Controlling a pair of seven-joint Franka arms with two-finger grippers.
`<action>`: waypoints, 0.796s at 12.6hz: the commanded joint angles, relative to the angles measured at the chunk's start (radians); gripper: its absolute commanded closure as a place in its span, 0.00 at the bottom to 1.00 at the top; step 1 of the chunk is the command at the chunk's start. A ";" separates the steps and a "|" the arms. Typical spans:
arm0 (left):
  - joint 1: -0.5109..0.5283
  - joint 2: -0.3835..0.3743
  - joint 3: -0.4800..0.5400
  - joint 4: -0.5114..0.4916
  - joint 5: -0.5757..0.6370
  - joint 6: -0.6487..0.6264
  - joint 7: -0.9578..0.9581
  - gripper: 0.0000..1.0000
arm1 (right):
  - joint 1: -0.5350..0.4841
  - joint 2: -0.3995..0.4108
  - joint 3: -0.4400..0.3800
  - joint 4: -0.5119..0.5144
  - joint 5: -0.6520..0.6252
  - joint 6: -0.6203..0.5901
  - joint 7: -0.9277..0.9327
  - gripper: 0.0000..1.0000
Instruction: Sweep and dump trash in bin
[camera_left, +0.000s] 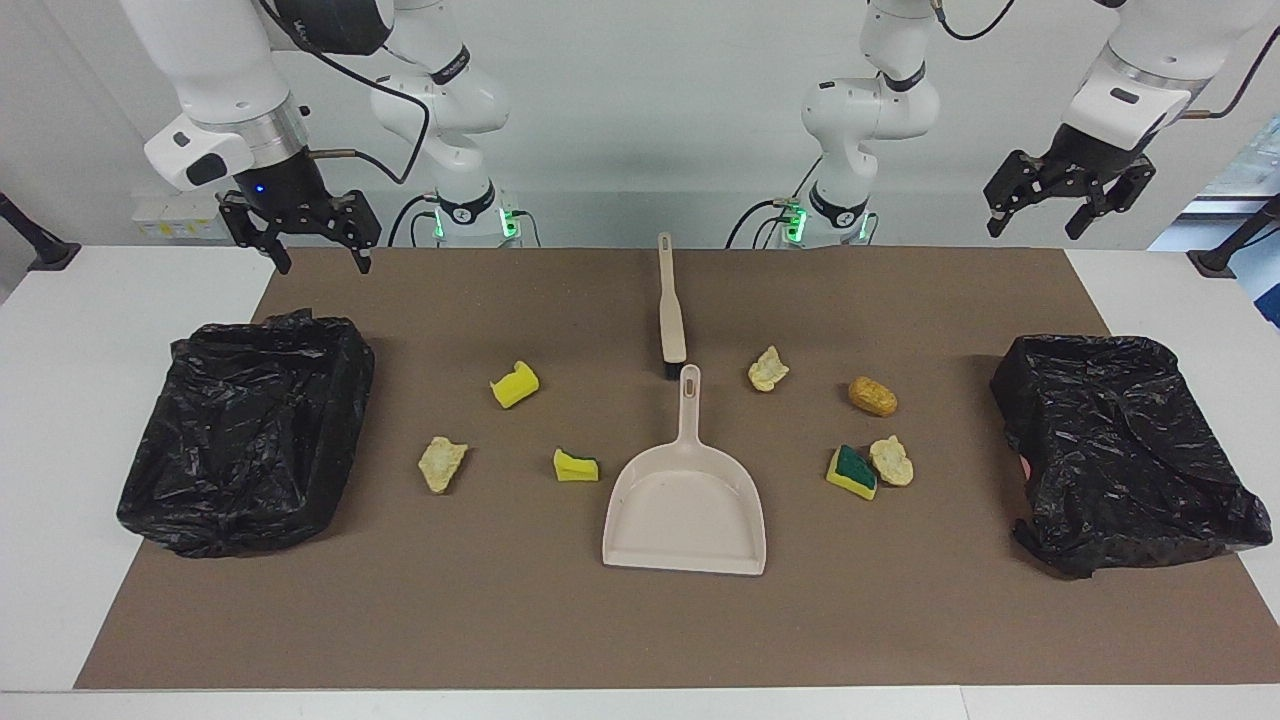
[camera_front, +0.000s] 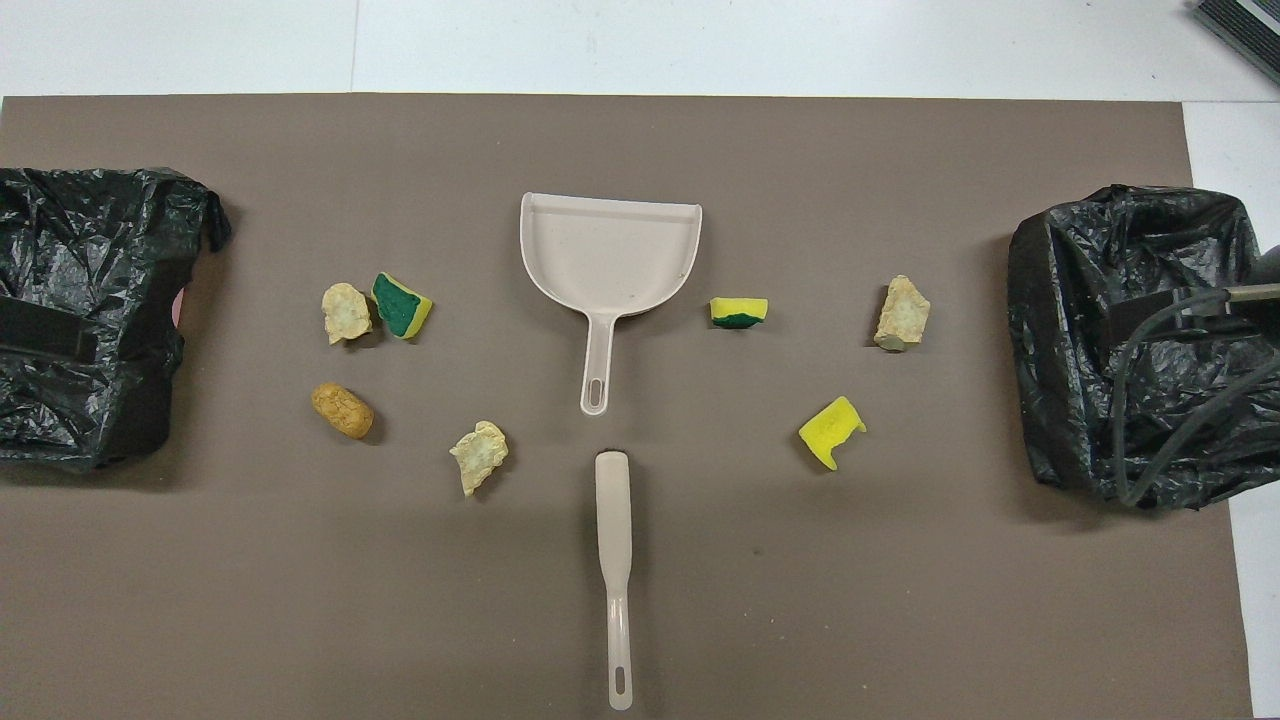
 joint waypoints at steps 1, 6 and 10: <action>-0.001 -0.020 -0.009 -0.022 -0.007 0.002 -0.001 0.00 | -0.010 -0.019 0.002 -0.021 0.008 -0.001 -0.024 0.00; -0.033 -0.065 -0.016 -0.100 -0.010 0.057 -0.007 0.00 | -0.010 -0.019 0.003 -0.020 0.007 0.003 -0.026 0.00; -0.131 -0.117 -0.019 -0.229 -0.011 0.146 -0.108 0.00 | 0.002 -0.022 0.006 -0.027 -0.001 0.016 -0.032 0.00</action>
